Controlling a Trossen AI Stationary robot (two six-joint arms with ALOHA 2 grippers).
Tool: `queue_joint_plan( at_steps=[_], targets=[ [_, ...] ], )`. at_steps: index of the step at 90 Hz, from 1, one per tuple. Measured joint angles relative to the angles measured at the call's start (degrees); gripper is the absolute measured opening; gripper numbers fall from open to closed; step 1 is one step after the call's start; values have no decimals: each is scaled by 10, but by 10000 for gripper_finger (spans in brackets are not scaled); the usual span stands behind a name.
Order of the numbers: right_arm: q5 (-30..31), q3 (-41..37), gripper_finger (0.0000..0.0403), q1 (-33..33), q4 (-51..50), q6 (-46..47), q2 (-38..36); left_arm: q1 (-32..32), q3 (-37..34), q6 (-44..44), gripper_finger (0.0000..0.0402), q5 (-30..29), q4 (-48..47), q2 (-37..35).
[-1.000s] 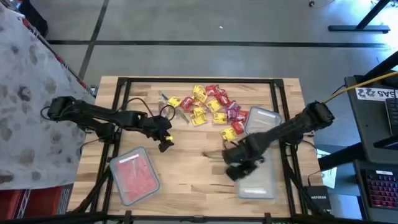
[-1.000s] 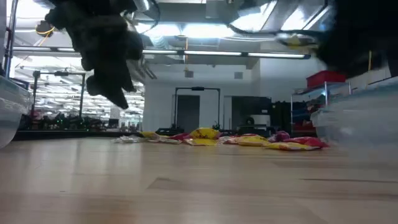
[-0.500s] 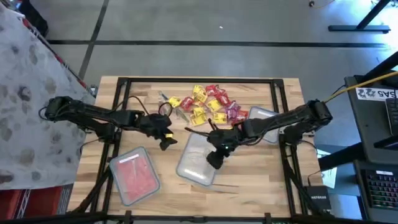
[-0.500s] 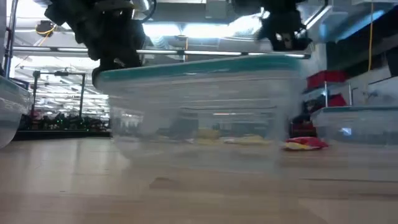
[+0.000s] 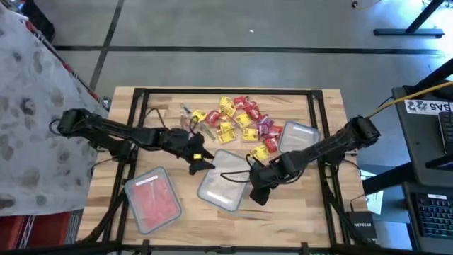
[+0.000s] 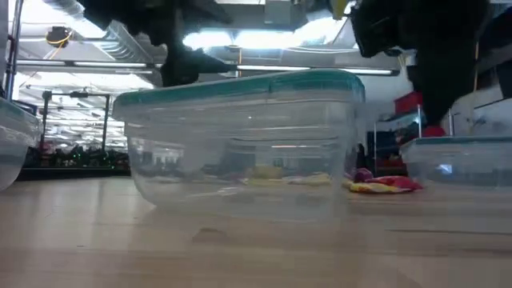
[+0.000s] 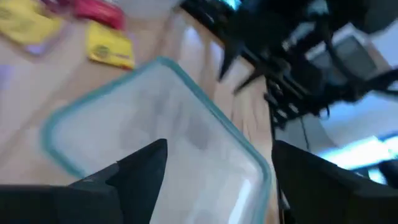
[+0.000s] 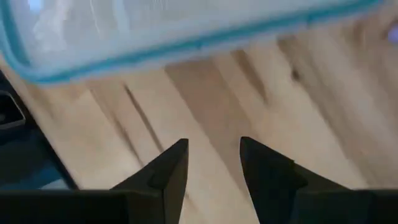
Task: Sort candy
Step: Open the rectangular transparent bin
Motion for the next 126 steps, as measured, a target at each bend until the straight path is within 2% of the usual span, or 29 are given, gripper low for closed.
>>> queue_joint_plan(
  at_steps=[11,21,36,44,52,67,71,78,88,98,113,126],
  targets=[
    [-6,-16,133,-22,97,-14,0,-16,50,-4,274,-10,-19,69],
    [-36,-25,133,-28,180,-37,11,-13,88,-42,274,-7,-35,126],
    [-105,-27,133,-21,247,-93,29,-12,137,-80,274,2,-89,163],
    [-110,-25,133,-8,234,-139,10,-18,162,-90,274,-23,-153,166],
    [-71,-22,133,5,191,-186,-26,-30,184,-100,274,-45,-204,166],
    [116,-23,133,29,12,-198,-58,-69,199,-155,274,-59,-221,166],
    [140,-26,133,29,-28,-188,-58,-81,200,-168,274,-61,-219,169],
    [133,-49,133,21,-23,-192,-56,-97,200,-182,274,-68,-230,183],
    [118,-108,133,17,98,-212,-52,-100,200,-184,274,-75,-233,213],
    [141,-147,133,2,183,-195,-48,-88,203,-176,274,-73,-232,235],
    [143,-157,133,-6,213,-217,-47,-62,202,-143,274,-64,-237,242],
    [110,-153,133,20,233,-225,-47,-35,202,-102,274,-63,-232,243]
  ],
)
